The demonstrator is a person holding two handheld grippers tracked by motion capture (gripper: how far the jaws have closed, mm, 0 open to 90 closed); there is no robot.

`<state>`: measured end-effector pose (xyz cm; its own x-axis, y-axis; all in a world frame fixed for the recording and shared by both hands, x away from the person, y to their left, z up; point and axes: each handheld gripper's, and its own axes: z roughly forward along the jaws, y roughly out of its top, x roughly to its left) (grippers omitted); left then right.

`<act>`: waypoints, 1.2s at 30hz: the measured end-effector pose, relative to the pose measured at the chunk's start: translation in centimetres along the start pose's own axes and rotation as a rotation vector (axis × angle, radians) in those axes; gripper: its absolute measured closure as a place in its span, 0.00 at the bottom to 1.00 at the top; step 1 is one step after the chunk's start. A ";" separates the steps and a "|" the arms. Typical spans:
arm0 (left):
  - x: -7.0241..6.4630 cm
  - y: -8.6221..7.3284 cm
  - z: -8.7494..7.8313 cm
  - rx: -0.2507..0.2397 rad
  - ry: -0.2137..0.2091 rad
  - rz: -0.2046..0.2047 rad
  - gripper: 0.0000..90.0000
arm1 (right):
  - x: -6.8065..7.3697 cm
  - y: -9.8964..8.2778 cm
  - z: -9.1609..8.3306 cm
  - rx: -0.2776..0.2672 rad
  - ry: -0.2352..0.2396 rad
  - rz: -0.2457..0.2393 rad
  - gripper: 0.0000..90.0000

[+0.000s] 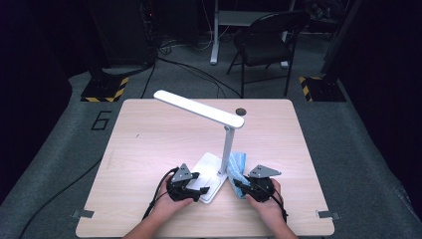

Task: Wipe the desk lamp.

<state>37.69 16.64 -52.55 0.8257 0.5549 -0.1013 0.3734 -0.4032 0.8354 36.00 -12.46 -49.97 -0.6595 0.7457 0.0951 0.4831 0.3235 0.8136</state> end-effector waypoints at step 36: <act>-0.8 0.2 0.5 -0.006 0.038 -0.022 0.32 | 0.6 1.5 3.0 0.023 0.081 -0.108 0.78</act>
<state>37.28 15.78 -52.59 0.8009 0.5905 -0.0990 0.3886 -0.3868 0.8363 38.00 -9.81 -50.42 -0.7522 0.6567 0.0541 0.4192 0.4136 0.8082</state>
